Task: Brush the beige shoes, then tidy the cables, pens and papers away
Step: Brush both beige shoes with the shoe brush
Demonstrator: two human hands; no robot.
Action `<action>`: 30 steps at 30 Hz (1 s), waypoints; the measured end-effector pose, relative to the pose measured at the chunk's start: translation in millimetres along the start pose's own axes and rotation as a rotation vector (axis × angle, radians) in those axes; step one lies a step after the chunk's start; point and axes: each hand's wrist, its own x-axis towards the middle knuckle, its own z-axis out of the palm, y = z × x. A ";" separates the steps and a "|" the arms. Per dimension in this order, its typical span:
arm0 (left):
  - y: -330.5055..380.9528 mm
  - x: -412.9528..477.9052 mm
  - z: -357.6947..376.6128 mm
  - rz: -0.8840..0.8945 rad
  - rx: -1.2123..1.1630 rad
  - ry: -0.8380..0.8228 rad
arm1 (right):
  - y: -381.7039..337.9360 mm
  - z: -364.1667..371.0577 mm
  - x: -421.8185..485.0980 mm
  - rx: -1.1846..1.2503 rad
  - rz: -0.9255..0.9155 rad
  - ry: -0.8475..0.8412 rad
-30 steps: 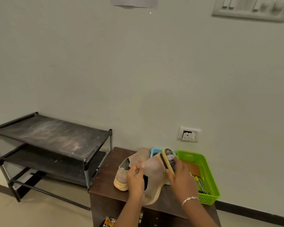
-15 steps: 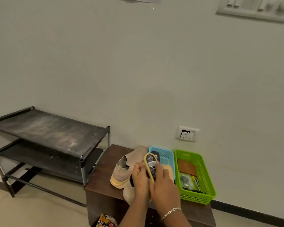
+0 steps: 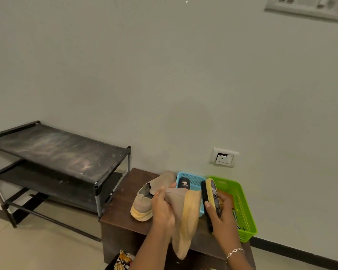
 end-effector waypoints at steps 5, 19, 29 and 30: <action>7.6 6.4 -11.4 -0.015 0.149 0.021 | -0.7 -8.8 1.1 -0.028 -0.237 -0.264; 26.2 13.7 -13.9 0.056 0.576 -0.131 | 5.3 3.8 -1.6 -0.041 -0.375 -0.400; 24.4 25.1 -21.5 0.132 0.698 -0.170 | 21.5 12.6 -8.5 0.208 -0.207 -0.358; 24.2 25.8 -23.7 0.135 0.699 -0.196 | 29.3 10.6 -3.3 0.235 -0.144 -0.342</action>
